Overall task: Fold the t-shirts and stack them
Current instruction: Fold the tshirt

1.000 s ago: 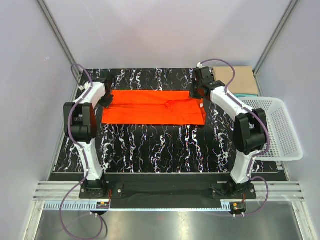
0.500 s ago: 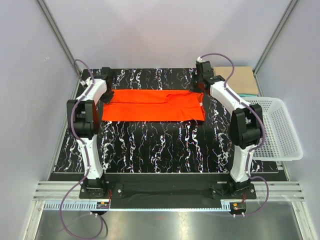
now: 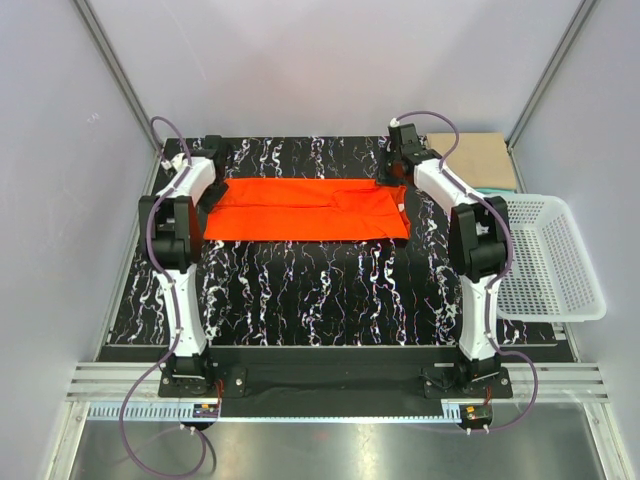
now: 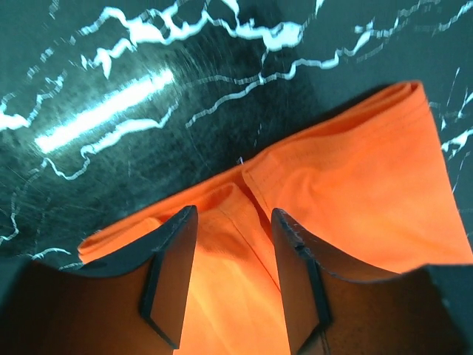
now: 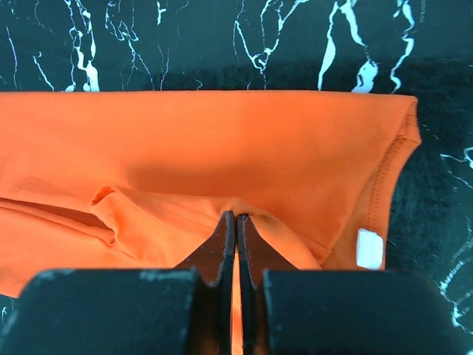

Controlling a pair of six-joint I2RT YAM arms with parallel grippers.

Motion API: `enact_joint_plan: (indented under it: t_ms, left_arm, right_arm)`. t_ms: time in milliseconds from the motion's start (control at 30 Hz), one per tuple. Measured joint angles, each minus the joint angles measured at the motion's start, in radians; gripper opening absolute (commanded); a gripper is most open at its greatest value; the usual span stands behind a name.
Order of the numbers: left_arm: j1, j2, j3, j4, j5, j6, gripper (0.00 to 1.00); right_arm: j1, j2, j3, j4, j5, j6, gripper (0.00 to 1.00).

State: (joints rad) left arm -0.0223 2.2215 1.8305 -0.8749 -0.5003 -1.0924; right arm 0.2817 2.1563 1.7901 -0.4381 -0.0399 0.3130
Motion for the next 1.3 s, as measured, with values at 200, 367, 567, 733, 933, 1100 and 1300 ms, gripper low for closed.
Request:
enact_joint_plan:
  t_ms: [200,367,567,733,933,1100,1300]
  left_arm:
    - [-0.001,-0.056,-0.033,0.002,-0.055,0.008,0.68]
    - [-0.002,-0.142,-0.075,0.007,-0.068,0.023,0.67]
    - [-0.002,-0.211,-0.158,0.004,-0.061,0.025,0.68]
    - [-0.008,-0.256,-0.25,0.048,-0.001,0.092,0.67]
    - [-0.044,-0.37,-0.475,0.292,0.217,0.232,0.7]
    - [-0.069,-0.365,-0.551,0.379,0.313,0.274,0.7]
    - [-0.064,-0.283,-0.521,0.352,0.278,0.285,0.72]
  right_arm:
    - [-0.001,0.061,0.072,0.0,-0.018,-0.006,0.04]
    - [-0.004,0.095,0.126,0.002,-0.022,-0.028,0.21]
    - [-0.026,0.111,0.179,-0.023,0.005,-0.027,0.55]
    - [-0.051,0.066,0.096,-0.041,-0.032,-0.018,0.52]
    - [-0.057,-0.073,-0.085,-0.048,-0.153,0.04,0.38]
    - [-0.055,-0.178,-0.295,-0.01,-0.189,0.089,0.33]
    - [-0.055,-0.182,-0.454,0.031,-0.133,0.098,0.27]
